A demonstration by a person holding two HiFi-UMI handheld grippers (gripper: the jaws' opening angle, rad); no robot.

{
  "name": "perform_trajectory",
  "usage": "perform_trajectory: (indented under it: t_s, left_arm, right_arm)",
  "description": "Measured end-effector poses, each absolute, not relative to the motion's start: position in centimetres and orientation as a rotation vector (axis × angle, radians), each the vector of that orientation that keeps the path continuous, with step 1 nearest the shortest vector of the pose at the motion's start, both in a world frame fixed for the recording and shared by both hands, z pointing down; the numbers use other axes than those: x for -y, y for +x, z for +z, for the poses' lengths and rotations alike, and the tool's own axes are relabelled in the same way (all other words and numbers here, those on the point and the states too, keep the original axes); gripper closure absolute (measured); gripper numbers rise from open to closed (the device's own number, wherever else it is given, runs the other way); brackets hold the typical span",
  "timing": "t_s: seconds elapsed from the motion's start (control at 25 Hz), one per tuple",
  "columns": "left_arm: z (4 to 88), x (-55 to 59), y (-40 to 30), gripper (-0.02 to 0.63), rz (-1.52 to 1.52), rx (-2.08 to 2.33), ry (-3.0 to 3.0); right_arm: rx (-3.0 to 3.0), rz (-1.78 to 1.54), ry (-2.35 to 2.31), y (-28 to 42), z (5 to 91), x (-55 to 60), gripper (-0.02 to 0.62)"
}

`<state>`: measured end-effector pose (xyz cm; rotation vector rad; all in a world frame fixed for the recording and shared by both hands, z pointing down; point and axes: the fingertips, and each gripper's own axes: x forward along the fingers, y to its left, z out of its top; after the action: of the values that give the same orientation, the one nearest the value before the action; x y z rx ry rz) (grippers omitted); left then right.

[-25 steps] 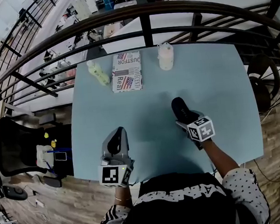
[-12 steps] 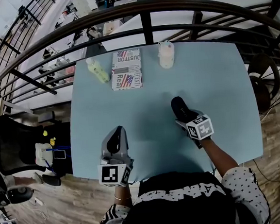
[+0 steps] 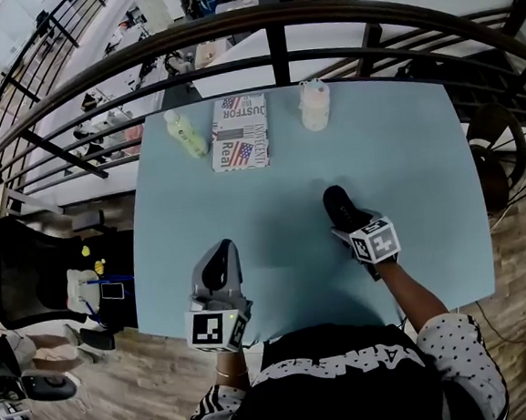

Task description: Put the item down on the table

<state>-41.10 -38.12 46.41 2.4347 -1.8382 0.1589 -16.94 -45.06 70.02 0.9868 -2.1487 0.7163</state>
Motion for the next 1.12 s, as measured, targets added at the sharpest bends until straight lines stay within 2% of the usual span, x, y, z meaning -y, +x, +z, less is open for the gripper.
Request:
perform_trajectory:
  t_s: [1.12]
  left_arm:
    - [46.95, 38.10, -41.14, 0.606, 0.161, 1.819, 2.446]
  right_arm:
    - [2.086, 0.664, 0.969, -16.86, 70.90, 44.79, 0.238]
